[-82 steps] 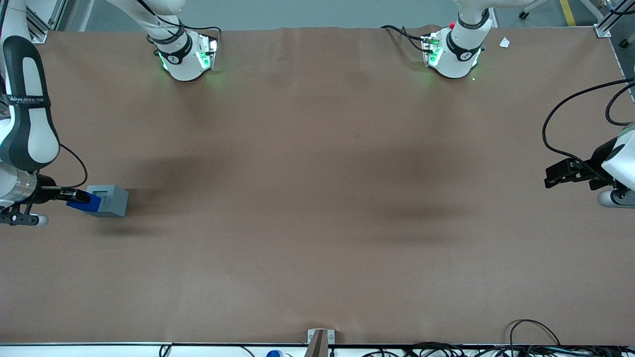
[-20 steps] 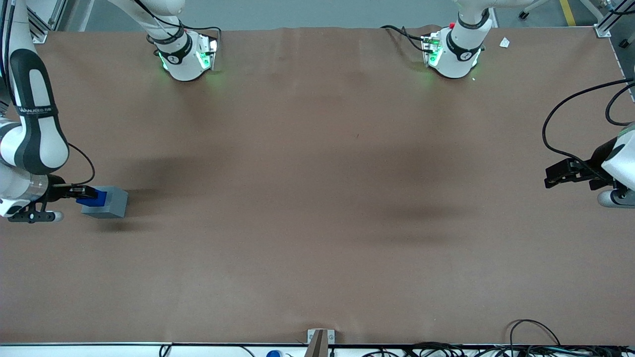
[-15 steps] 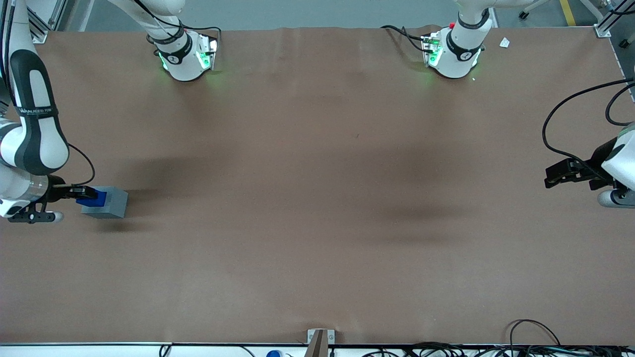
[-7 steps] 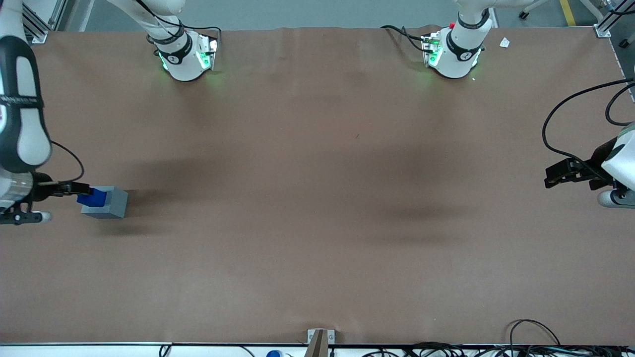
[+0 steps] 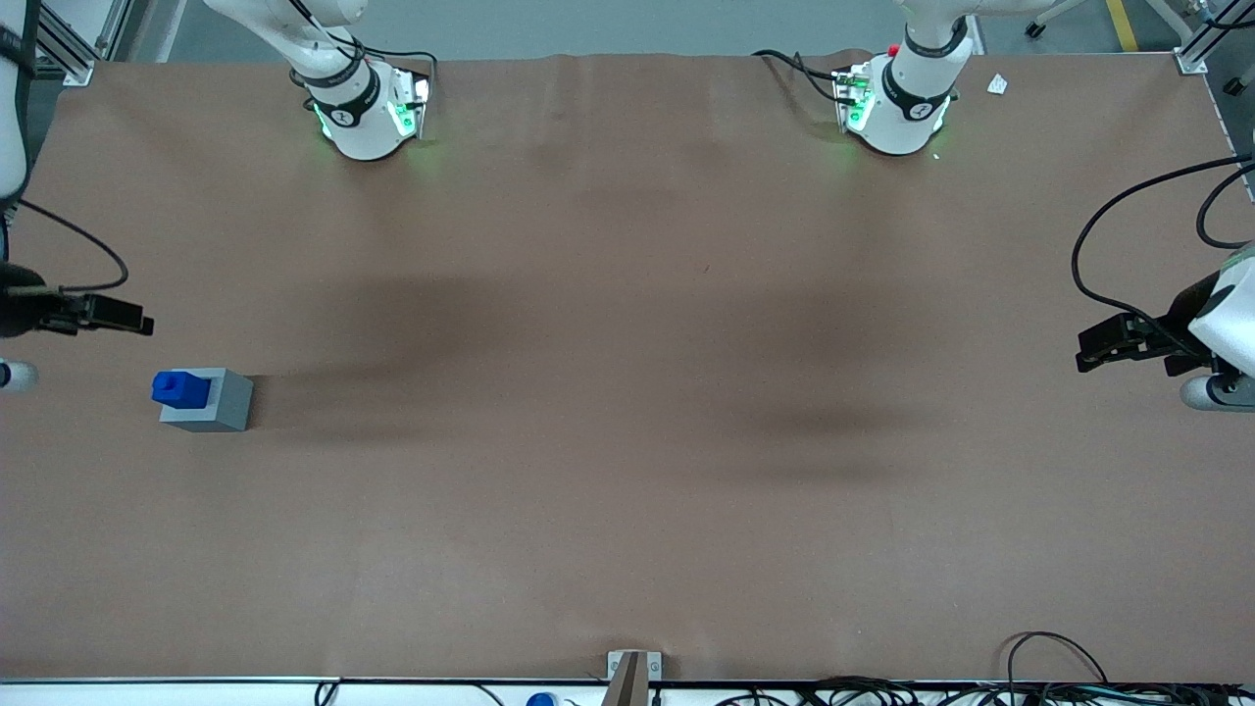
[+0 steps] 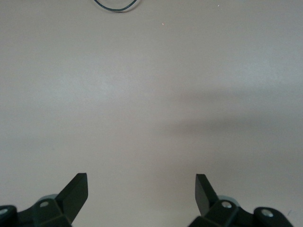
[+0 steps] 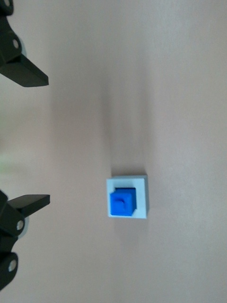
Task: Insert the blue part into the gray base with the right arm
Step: 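Open the right gripper and lift it away from the block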
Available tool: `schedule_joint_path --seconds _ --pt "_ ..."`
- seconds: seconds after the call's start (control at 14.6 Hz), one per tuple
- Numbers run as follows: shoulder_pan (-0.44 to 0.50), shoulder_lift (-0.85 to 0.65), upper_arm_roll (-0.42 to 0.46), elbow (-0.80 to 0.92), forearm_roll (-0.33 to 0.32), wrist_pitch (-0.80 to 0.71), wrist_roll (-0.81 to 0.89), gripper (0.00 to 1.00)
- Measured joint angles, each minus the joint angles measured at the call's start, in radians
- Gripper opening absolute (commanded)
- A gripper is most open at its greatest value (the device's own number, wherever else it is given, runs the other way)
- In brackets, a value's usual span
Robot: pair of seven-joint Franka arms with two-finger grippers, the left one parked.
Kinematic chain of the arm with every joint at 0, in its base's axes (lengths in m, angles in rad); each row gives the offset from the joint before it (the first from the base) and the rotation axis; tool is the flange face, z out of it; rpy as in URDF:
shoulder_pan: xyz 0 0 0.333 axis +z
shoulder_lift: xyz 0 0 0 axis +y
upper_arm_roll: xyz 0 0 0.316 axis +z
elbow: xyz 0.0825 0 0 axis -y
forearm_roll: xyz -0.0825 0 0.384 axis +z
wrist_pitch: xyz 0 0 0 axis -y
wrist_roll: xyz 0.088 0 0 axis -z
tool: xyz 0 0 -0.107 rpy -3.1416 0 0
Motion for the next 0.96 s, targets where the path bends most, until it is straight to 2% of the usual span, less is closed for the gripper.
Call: schedule_joint_path --seconds 0.48,0.96 --pt "0.097 -0.248 0.002 -0.118 0.001 -0.01 0.069 1.0" --pt "0.106 -0.274 0.001 -0.132 0.001 0.002 0.072 1.0"
